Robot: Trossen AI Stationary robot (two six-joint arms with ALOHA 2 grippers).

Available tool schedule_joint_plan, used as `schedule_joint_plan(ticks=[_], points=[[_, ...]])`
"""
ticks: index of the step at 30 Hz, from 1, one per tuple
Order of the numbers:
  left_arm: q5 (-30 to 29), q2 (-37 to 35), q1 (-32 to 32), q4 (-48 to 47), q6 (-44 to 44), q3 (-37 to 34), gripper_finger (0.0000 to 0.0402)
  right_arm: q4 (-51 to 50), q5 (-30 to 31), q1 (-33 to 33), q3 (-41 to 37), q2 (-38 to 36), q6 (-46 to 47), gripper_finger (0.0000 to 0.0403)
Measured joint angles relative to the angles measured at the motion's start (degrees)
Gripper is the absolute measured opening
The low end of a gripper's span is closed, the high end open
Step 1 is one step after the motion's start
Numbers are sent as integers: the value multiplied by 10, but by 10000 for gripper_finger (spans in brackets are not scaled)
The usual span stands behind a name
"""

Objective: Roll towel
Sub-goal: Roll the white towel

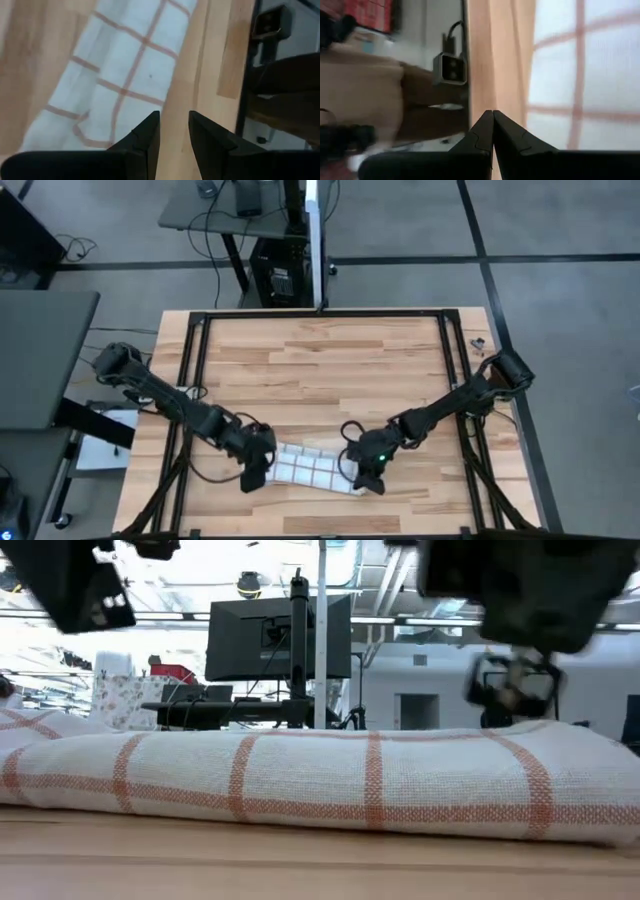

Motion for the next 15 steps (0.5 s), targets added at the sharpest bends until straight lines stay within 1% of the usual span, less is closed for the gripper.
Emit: schedule_joint_plan(ticks=[4, 7, 10, 13, 15], points=[[-5, 47, -15, 33, 19, 0, 87, -103, 95, 3, 60, 18, -99, 0], [-5, 84, -18, 38, 27, 0, 87, -146, 146, 2, 88, 36, -124, 0], [-15, 101, -18, 39, 14, 0, 87, -152, 152, 14, 90, 66, -113, 0], [-42, 100, -9, 40, 15, 0, 87, -149, 160, 31, 95, 78, -87, 0], [-54, 99, 0, 38, 20, 1, 87, -193, 178, 37, 95, 86, -74, 0]])
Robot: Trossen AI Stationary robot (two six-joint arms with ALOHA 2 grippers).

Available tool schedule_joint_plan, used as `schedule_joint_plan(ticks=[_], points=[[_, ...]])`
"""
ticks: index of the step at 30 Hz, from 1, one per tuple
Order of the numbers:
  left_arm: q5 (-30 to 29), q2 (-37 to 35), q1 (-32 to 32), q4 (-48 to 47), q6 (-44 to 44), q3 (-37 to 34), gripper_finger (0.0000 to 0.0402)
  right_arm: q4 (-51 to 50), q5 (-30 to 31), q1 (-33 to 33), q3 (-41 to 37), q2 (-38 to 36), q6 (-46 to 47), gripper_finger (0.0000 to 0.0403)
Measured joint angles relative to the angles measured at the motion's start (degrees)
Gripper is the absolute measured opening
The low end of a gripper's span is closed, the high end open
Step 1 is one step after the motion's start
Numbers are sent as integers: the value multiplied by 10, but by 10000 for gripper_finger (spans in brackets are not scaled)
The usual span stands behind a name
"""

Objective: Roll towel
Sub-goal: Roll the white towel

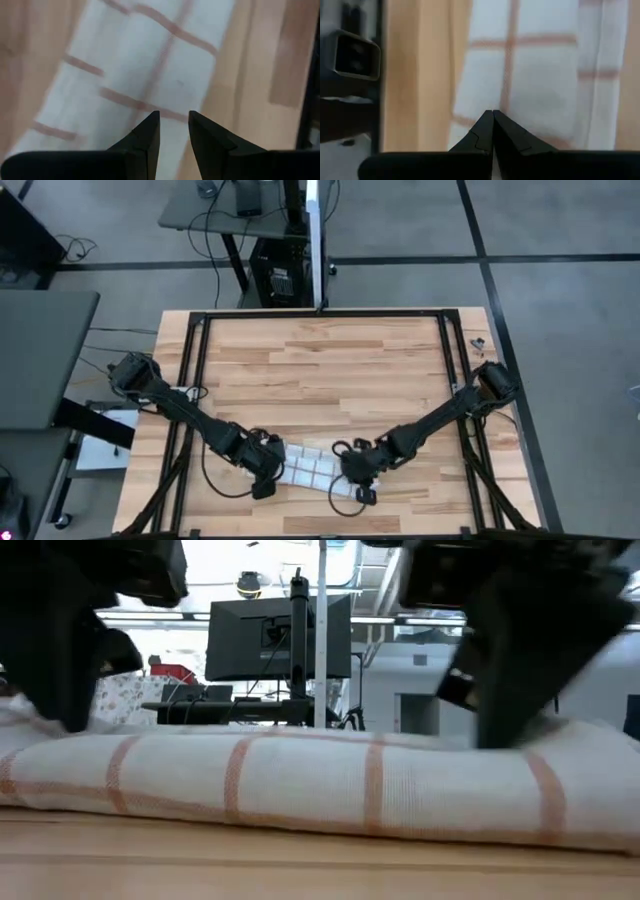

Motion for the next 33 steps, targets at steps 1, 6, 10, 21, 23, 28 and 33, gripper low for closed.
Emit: schedule_joint_plan(ticks=[1, 6, 10, 21, 23, 28, 33], points=[[0, 0, 5, 0, 5, 0, 87, -29, 11, -1, -2, 2, 2, 0], [2, 11, 26, 3, 48, 0, 87, -117, 42, -31, -1, -11, -23, 0], [2, 31, 57, -7, 100, 0, 87, -120, 41, -68, -1, -12, -64, 0], [-9, 41, 173, -69, 233, 0, 87, -149, 31, -184, -1, -14, -160, 0], [-8, 41, 194, -84, 264, 0, 87, -148, 21, -204, -1, -14, -172, 0], [-8, 41, 254, -88, 328, 0, 87, -149, 8, -248, -1, -14, -203, 0], [-8, 34, 299, -102, 354, 4, 87, -151, -1, -283, -2, -22, -217, 0]])
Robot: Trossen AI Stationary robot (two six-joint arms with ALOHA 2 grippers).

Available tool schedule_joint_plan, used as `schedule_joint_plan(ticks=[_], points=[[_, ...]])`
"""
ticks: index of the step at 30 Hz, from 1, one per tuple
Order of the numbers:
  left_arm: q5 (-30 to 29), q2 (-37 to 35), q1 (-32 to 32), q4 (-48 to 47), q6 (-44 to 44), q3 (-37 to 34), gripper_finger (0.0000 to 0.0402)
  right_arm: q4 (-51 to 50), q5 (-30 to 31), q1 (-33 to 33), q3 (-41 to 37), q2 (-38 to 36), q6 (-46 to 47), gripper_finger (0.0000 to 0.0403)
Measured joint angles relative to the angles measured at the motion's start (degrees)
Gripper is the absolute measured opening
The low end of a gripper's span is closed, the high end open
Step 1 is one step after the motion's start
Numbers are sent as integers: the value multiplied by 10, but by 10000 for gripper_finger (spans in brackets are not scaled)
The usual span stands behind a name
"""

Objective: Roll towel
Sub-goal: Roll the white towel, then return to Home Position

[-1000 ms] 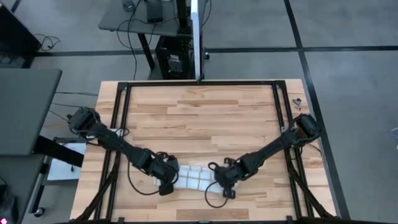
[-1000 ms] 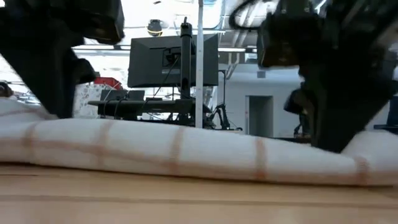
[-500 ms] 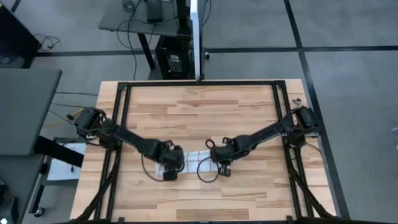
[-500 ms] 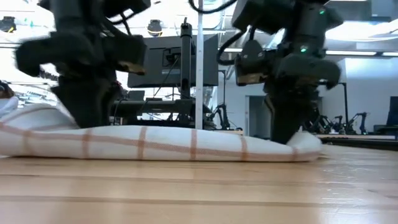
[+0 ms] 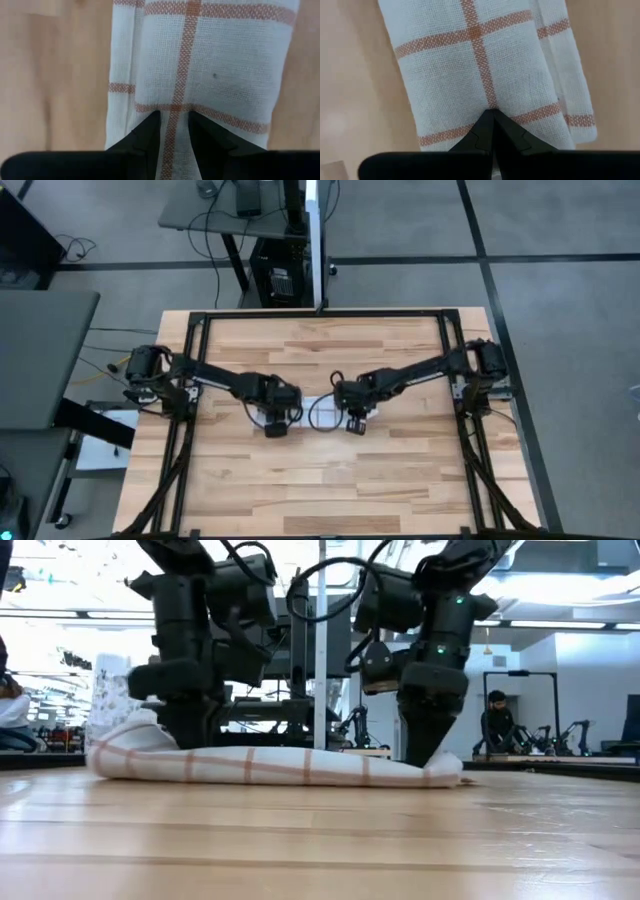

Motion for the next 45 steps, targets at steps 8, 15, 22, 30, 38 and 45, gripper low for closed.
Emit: schedule_joint_plan(ticks=[8, 15, 22, 30, 38, 45], points=[[3, -87, 10, -80, -27, 51, 87, -2, -18, -11, -1, -96, -12, 0], [26, -145, 0, -142, -74, -10, 87, 18, -22, -11, -7, -95, -38, 0], [56, -163, -1, -28, -127, -114, 87, 30, -37, -18, -23, -41, -40, 0], [52, -165, -15, -9, -169, -182, 87, -5, -35, -31, -21, -35, -49, 0], [50, -206, -18, -33, -171, -121, 87, -14, -35, -33, -19, -72, -36, 0], [46, -274, -17, -97, -158, -30, 87, -28, -92, -33, 9, -168, -29, 0]])
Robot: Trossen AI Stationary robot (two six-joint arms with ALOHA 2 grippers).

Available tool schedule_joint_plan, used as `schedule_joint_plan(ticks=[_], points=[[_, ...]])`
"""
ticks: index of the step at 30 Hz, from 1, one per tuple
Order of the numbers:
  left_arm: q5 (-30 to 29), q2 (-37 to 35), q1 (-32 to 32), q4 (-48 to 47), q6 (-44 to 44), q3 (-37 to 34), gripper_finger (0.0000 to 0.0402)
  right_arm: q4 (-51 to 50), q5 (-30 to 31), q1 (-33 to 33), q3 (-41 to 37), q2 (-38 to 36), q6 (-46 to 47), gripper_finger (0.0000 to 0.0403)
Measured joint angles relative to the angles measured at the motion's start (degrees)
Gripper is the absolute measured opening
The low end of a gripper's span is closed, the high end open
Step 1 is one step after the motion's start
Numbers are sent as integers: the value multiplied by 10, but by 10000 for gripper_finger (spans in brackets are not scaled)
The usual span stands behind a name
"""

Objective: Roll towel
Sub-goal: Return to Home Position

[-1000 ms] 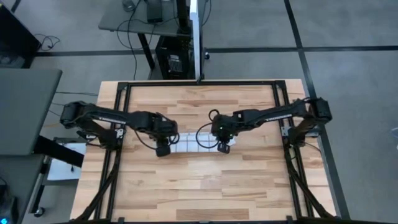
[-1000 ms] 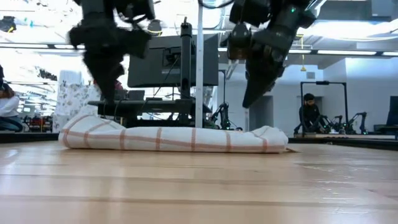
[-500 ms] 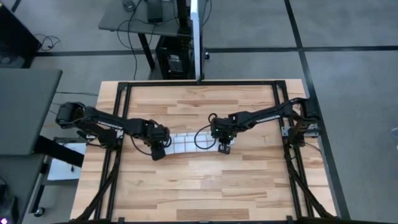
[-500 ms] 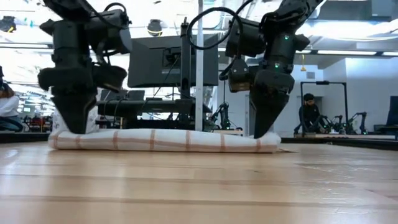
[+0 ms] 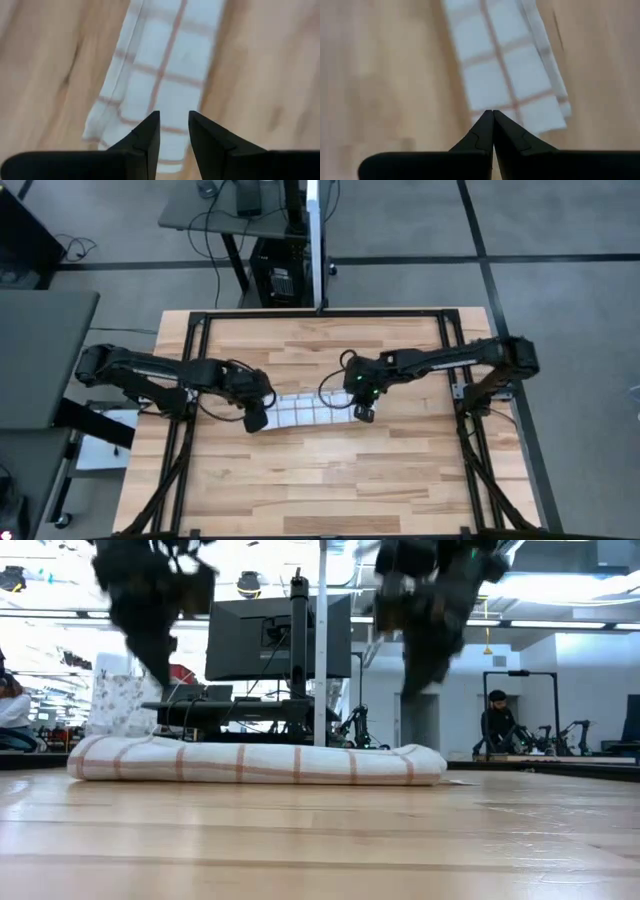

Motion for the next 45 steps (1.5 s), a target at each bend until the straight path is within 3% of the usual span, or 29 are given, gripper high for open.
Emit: schedule_joint_plan(ticks=[3, 8, 14, 19, 25, 33, 45], points=[[0, -31, 0, 5, 39, 22, 74, 28, -1, 5, 0, -59, 8, 0], [-4, -104, 25, 18, 85, 22, 8, 218, -6, -8, -85, -184, 38, 0], [-36, -196, 50, 59, 87, -23, 9, 395, 18, -24, -257, -340, 100, 0], [-41, -232, 52, 21, 70, -26, 7, 395, 62, -5, -368, -442, 125, 0], [-41, -240, 48, 23, 60, -26, 6, 505, 86, 21, -495, -515, 80, 0], [-42, -228, 43, 40, 59, -33, 6, 635, 90, -11, -621, -576, 45, 0], [-42, -229, 43, 51, -18, -63, 6, 529, 89, -12, -631, -667, 34, 0]])
